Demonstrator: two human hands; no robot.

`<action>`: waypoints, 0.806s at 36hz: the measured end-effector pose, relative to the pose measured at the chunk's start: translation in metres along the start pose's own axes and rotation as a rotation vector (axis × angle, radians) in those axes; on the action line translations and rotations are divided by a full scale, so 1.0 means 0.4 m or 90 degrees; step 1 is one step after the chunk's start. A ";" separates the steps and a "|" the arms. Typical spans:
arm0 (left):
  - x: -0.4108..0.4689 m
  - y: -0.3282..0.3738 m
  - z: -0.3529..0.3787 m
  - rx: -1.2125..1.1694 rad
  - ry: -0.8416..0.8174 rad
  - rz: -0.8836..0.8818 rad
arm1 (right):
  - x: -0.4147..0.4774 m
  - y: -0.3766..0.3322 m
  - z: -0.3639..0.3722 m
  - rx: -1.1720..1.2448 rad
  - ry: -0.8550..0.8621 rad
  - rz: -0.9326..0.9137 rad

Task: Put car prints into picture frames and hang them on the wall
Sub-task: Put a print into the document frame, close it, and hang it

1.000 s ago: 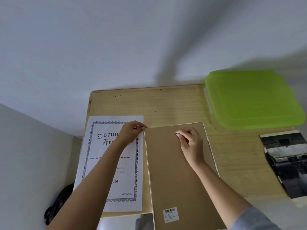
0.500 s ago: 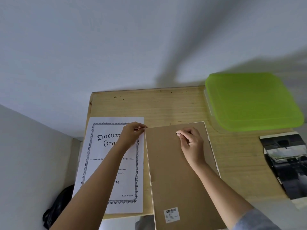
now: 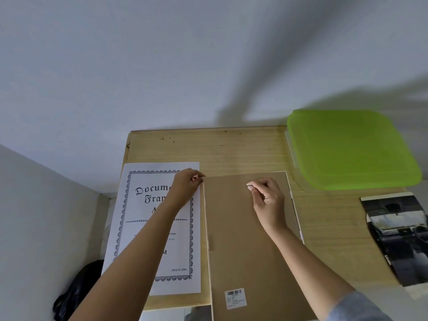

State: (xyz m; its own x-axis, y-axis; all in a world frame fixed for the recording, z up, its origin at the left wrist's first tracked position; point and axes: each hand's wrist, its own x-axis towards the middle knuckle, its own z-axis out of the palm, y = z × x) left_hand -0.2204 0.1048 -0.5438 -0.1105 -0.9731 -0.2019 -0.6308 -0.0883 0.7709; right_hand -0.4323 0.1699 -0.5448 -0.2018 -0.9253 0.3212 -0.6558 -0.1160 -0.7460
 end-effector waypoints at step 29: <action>-0.179 0.026 0.109 -0.227 0.111 -0.081 | 0.024 -0.017 0.055 0.012 -0.010 0.036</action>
State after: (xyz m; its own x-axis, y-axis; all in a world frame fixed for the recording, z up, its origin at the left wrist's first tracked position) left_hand -0.2525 0.1830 -0.5477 0.1022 -0.9684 -0.2277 -0.3222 -0.2487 0.9134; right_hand -0.4138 0.1538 -0.5493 -0.2271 -0.9359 0.2693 -0.6291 -0.0700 -0.7741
